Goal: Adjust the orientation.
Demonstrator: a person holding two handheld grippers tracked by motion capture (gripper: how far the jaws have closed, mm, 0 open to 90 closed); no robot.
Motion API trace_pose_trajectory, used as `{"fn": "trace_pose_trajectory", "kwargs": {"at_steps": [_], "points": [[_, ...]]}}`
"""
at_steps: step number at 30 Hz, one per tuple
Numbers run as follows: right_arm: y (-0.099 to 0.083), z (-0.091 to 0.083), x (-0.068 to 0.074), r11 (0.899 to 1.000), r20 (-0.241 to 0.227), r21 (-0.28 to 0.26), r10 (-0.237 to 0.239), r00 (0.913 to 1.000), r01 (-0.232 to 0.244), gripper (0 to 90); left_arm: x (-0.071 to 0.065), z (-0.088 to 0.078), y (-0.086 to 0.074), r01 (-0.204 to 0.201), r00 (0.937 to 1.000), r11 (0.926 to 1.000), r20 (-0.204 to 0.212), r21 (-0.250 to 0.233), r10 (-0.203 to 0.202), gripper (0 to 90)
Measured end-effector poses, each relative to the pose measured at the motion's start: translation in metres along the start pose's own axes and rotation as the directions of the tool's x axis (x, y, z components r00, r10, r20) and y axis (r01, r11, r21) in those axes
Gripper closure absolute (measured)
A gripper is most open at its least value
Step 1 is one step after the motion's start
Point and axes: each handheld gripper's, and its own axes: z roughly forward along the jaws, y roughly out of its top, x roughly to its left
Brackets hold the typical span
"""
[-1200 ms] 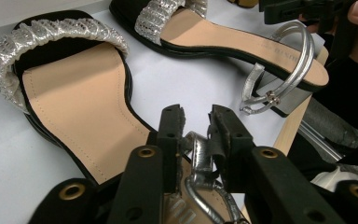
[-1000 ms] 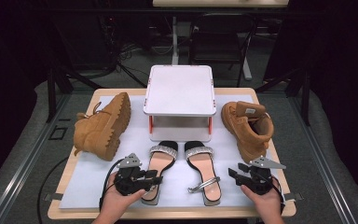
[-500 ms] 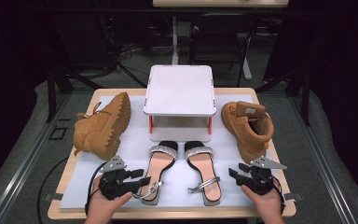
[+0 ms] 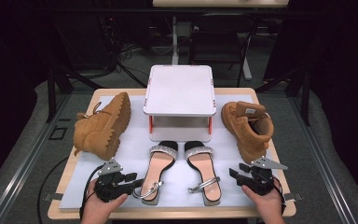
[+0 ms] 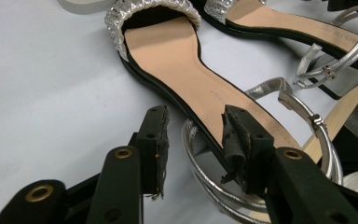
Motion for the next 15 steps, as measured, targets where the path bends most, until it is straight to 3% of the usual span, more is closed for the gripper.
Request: {"fn": "trace_pose_trajectory", "kwargs": {"at_steps": [11,13,15], "points": [[0.0003,0.0004,0.0004,1.0,-0.002,0.002,-0.003,1.0,0.003,47.9,0.0004,0.0036,-0.0079,-0.011,0.9997,0.9987,-0.023,0.051,0.012,75.6],[0.0004,0.0006,0.0005,1.0,-0.004,0.001,-0.002,1.0,0.002,47.9,-0.0001,0.0034,-0.0077,-0.027,0.9987,0.9981,-0.041,0.055,0.03,82.6],[0.0005,0.0011,0.0008,1.0,-0.007,-0.001,-0.001,1.0,0.001,47.9,0.0013,0.0013,-0.0061,-0.019,0.999,0.9988,-0.039,0.045,0.021,86.9]]}}
